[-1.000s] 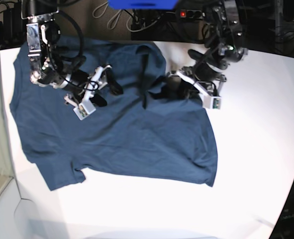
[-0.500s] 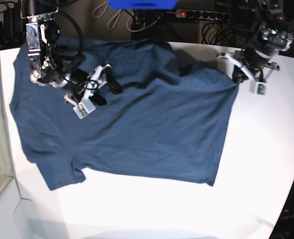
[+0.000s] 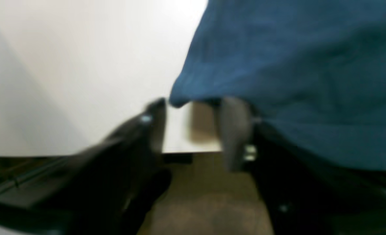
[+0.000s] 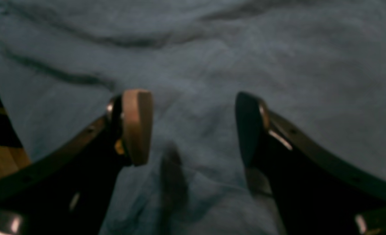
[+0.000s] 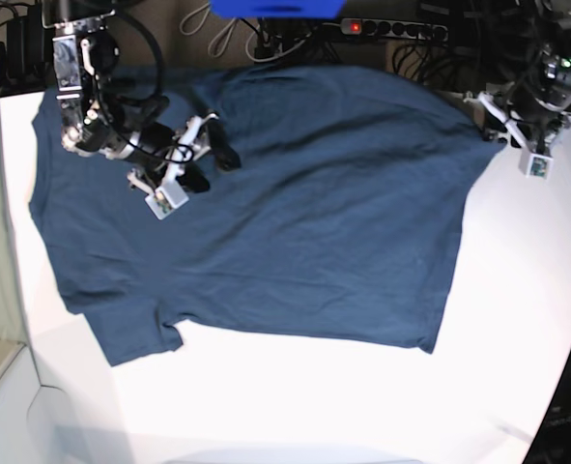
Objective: Layout the t-shirt on the table in an organized manner, then fold the t-shirt properly
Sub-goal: 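Move both grippers to the hem corners and grasp them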
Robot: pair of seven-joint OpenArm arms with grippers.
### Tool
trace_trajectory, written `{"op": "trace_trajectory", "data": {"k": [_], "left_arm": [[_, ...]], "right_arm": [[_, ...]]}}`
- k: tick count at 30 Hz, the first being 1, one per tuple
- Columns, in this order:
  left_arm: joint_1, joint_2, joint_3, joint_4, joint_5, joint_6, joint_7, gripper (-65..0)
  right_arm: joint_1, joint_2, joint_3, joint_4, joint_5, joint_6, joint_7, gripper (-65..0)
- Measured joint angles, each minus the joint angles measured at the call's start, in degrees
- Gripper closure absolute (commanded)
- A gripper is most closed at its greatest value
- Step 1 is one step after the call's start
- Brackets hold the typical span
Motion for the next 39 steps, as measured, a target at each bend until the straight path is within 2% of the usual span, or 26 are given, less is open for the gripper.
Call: {"op": "trace_trajectory", "data": {"k": [4,6,8,10,12,15,16,21,23,25,27,32,36,39], "left_arm": [[0.76,-0.09,-0.39,0.02,-0.04,-0.07,-0.26,-39.5],[2.08,-0.09,-2.64,1.14,-0.79,-0.44,-0.2,-37.2],[1.16,0.35,-5.46,2.19,-0.7,-0.39,0.22,-32.1],[-3.39,1.44,-6.03,2.25,-3.85,0.46,1.38,-24.4],[-9.05,2.67,-4.46,2.19,-11.3,-0.17,0.68,-17.8],[-16.72,3.34,1.97,0.2,-10.91,0.55,-0.42,-13.7],[-18.86,4.24,4.42,-1.66,-9.57,0.44,0.02,-13.7],[-30.03,12.04,14.99,-19.47,3.41,-0.37,-0.39,-13.7],[-32.7,14.21,16.57,-26.73,8.5,0.02,-3.23,-13.7],[-33.86,14.82,16.65,-32.06,10.27,-0.2,-7.21,-13.7],[-34.16,14.51,16.7,-35.19,13.09,0.2,-9.29,-13.7],[-35.87,10.91,16.59,-42.36,11.8,-1.07,-17.35,-13.7],[-36.89,7.8,16.48,-46.51,10.71,-1.29,-22.45,-13.7],[-38.8,6.45,16.15,-48.94,10.95,-1.51,-22.77,-13.7]], "right_arm": [[0.11,0.87,0.04,0.04,-0.02,0.0,-0.07,-40.2],[0.13,1.88,0.13,0.72,-0.15,0.02,-0.11,-39.6],[0.13,2.21,1.09,2.45,0.07,0.0,-0.04,-36.3],[0.61,2.19,3.02,3.58,0.31,0.0,0.2,-29.0],[2.23,2.19,4.98,3.63,-0.24,-0.04,-0.59,-18.9],[4.37,4.13,7.13,2.91,0.68,0.17,0.46,-1.3],[5.16,5.18,7.52,1.7,0.59,0.31,0.66,0.0],[10.45,7.85,7.65,-7.87,0.31,0.28,0.22,0.0],[12.44,8.79,7.69,-12.2,0.17,0.26,0.63,0.0],[14.01,9.38,7.8,-16.09,-0.24,0.04,0.31,0.0],[15.26,9.31,7.78,-18.95,-0.48,-0.2,0.0,0.0],[18.99,9.03,7.04,-26.36,-0.09,0.0,1.07,0.0],[22.23,9.22,1.14,-33.11,1.03,0.02,9.53,0.0],[27.02,8.92,-4.04,-39.12,1.33,0.24,12.17,0.0]]}}
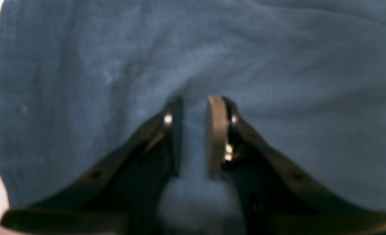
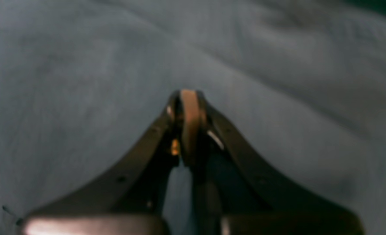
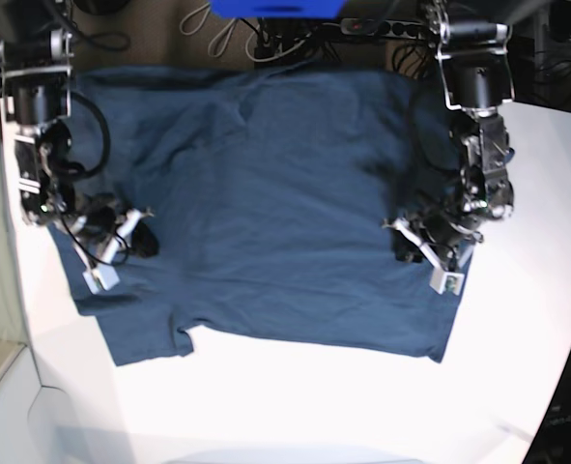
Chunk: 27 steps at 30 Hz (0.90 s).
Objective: Layout the t-shirt on the table in an organized manner, then fold the t-shirt properly
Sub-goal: 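Move both grippers to the hem corners and grasp them, then release the hem and grasp the shoulder corners with both grippers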
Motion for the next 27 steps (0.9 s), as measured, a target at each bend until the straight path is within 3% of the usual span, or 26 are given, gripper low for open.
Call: {"op": "trace_trajectory", "data": {"k": [6,12,16,20,24,27], "left_arm": [[-1.73,-0.46,-6.36,-1.38,1.6,0.13,1.27,-13.8],[-5.29,-1.9,-6.99,-2.67,4.07,1.68,4.5,-13.8],[-10.8,-2.78,-7.5,-8.61,4.44,2.12,4.74,-13.8],[-13.33,-2.21,-7.5,-3.15,2.91,1.22,8.96,-13.8],[-8.92,-1.42,-7.63,14.38,3.43,1.7,17.46,-13.8],[-2.19,1.7,-7.43,27.91,3.89,1.75,22.53,-13.8]], "right_arm": [[10.62,-1.77,-8.02,-15.17,0.68,0.63,7.43,0.0],[19.61,-4.81,-15.28,-27.3,-0.52,0.46,13.92,0.0],[23.65,-5.97,-18.88,-31.76,-1.25,0.35,15.37,0.0],[27.61,-5.77,-19.08,-31.01,-1.01,-0.11,12.11,0.0],[27.65,-0.59,-18.08,-21.51,-0.33,-0.37,2.82,0.0],[19.71,2.91,-12.68,-9.33,-0.76,-0.98,-2.49,0.0]]}}
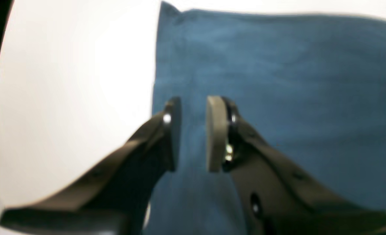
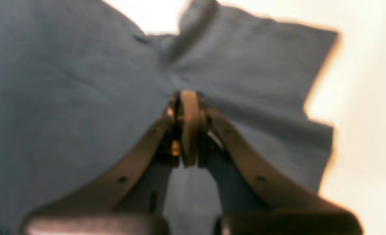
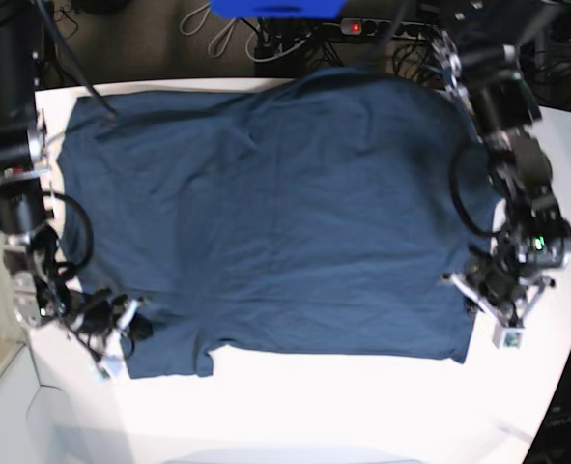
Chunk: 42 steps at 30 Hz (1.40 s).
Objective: Layout the t-shirt on the table in an organized manner, then fold the t-shirt properly
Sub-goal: 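Release the hem and grasp the shoulder corners with both grippers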
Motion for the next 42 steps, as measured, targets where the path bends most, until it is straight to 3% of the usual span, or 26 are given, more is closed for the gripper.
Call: {"op": "trace_trajectory", "data": {"k": [4,6,9,14,16,23,32,39,42], "left_arm": [[10.08,2.43,2.21,7.13,-0.28,-0.31,1.73,-13.8],[14.14,2.32,4.04,6.19,0.52,-0.22,0.87,-13.8],[18.34,1.73,4.79,4.42,-0.17,-0.68,-3.72,-13.8],[18.47,-2.14,4.48,-1.22,0.2,-0.22,-7.21,-13.8],[17.75,-2.69,4.59,-4.02,-0.26,-0.22,-7.96,-13.8],[14.01,-3.85,4.76,-9.88,-1.27,-0.61,-9.51,-13.8],[6.23,-3.74,4.74,-19.21,-1.68,-0.61,-10.88,-13.8],[4.94,-3.5,4.74,-19.63,-1.05,-0.59,-11.3,-13.8],[5.22,-3.34,4.76,-18.49,-1.05,-0.57,-10.45,-13.8]], "right_arm": [[-15.34,0.96,8.07,16.15,-1.4,0.87,-8.83,0.0],[-20.87,1.49,12.72,22.29,-1.31,0.83,-10.21,0.0],[-26.23,2.23,17.44,29.55,-0.13,0.79,-8.92,0.0],[-31.45,2.1,21.57,27.98,-1.03,0.96,-10.16,0.0],[-32.28,2.1,22.21,26.47,-0.37,0.98,-7.8,0.0],[-29.24,1.97,22.21,13.46,1.7,2.49,4.83,0.0],[-14.6,-1.88,19.82,-5.16,-11.96,2.58,16.5,0.0],[-5.92,-5.35,19.98,-10.43,-23.89,1.36,15.91,0.0],[-4.33,-5.57,19.98,-10.69,-25.77,1.53,14.58,0.0]]}}
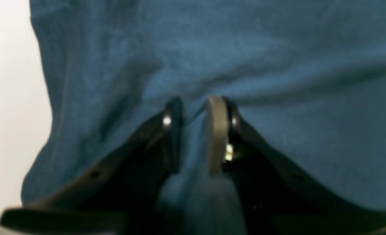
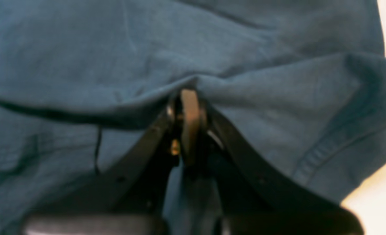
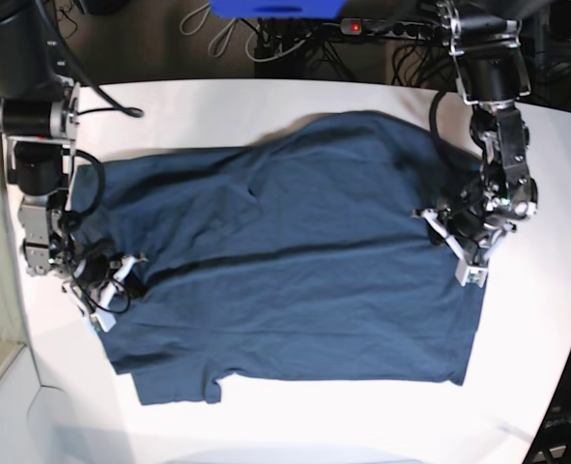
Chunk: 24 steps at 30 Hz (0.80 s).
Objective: Layout the t-shirt on the table in an organized manner, then fold the t-shirt properly
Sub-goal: 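Release the hem and grasp the shoulder corners with both grippers, then pull the shoulder corner with the right gripper away from the left gripper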
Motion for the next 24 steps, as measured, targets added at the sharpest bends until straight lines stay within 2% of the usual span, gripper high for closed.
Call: {"op": "trace_trajectory", "data": {"k": [4,8,10,14,17,21,24], "left_arm": [[0.92,1.9,-0.13,4.26,0.44,0.33,1.6,-13.8],[0.9,2.12,-0.07,8.0,0.59,0.22,3.67,-13.8],[1.16,1.9,-0.13,10.03,0.61,0.35,4.59,-13.9],[2.49,2.03,-0.28,13.46,0.61,0.39,6.36,-13.9],[4.39,1.55,-0.31,16.33,0.37,0.17,5.66,-14.2],[5.2,1.4,-0.33,16.2,1.03,0.13,6.23,-23.9],[5.9,0.87,-0.35,16.2,1.01,0.15,5.57,-28.9]], "right_arm": [[1.77,0.7,-0.07,0.74,-0.79,0.07,-5.16,0.0],[-0.39,2.93,0.11,10.12,-0.74,-0.52,-12.85,-8.6],[-4.72,2.95,1.46,19.93,-0.85,-1.11,-16.37,-12.8],[-17.05,0.15,6.84,42.32,-0.07,0.17,-23.41,-20.5],[-22.71,-4.04,7.76,53.57,-1.22,-0.57,-27.45,-25.5],[-24.2,-8.94,5.95,55.34,-0.48,-0.15,-27.76,-28.5],[-24.13,-9.77,5.77,51.71,-0.37,-0.15,-27.54,-28.4]]}}
